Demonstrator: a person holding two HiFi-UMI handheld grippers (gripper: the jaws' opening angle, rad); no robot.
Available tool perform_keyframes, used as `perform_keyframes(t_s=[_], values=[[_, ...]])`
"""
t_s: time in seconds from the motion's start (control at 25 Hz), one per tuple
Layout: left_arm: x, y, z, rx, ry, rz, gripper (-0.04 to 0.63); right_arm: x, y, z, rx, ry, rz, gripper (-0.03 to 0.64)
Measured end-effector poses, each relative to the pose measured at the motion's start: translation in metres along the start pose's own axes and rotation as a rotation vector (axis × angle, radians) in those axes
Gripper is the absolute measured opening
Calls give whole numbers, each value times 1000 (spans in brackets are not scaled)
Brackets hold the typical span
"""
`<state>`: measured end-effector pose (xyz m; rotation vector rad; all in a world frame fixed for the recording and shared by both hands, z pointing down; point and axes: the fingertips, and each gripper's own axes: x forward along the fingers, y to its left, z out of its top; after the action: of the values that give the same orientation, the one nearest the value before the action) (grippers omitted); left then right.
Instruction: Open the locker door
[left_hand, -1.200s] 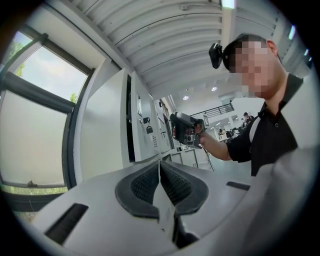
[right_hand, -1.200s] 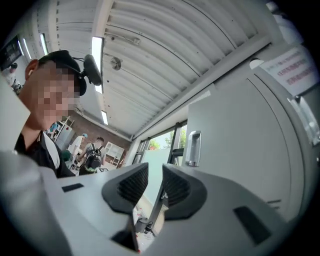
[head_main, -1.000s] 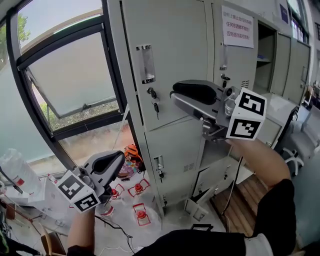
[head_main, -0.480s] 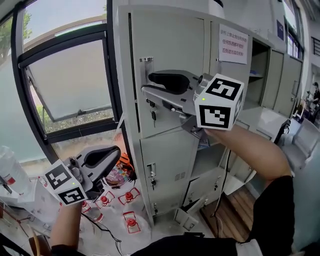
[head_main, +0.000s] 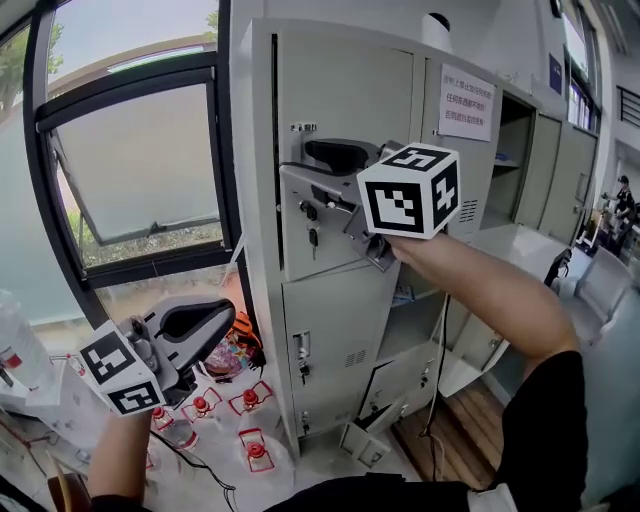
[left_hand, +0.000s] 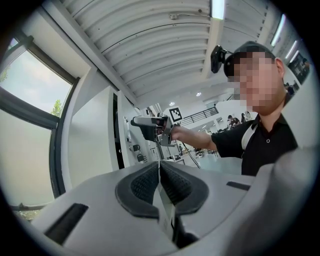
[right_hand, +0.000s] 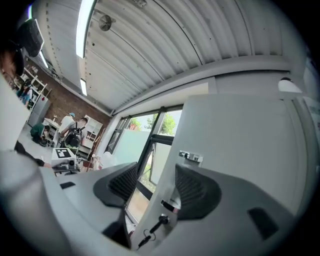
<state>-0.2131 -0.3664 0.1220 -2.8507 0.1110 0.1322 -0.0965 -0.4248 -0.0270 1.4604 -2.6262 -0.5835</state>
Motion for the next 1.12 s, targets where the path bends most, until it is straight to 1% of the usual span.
perform_keyframes(t_s=[0.16, 0.52, 0.92, 1.04, 1.12], values=[[-6, 1, -4, -6, 0, -13, 20, 7, -6, -3, 41, 29, -43, 233], [-23, 14, -17, -33, 8, -26, 20, 15, -14, -10, 53, 48, -131, 238], [-39, 23, -27, -45, 19, -62, 20, 23, -19, -15, 65, 66, -187, 238], [-45, 28, -33, -61, 29, -62, 20, 26, -20, -20, 74, 77, -201, 238], [-50, 32, -37, -53, 42, -52, 20, 27, -21, -22, 74, 84, -211, 238]])
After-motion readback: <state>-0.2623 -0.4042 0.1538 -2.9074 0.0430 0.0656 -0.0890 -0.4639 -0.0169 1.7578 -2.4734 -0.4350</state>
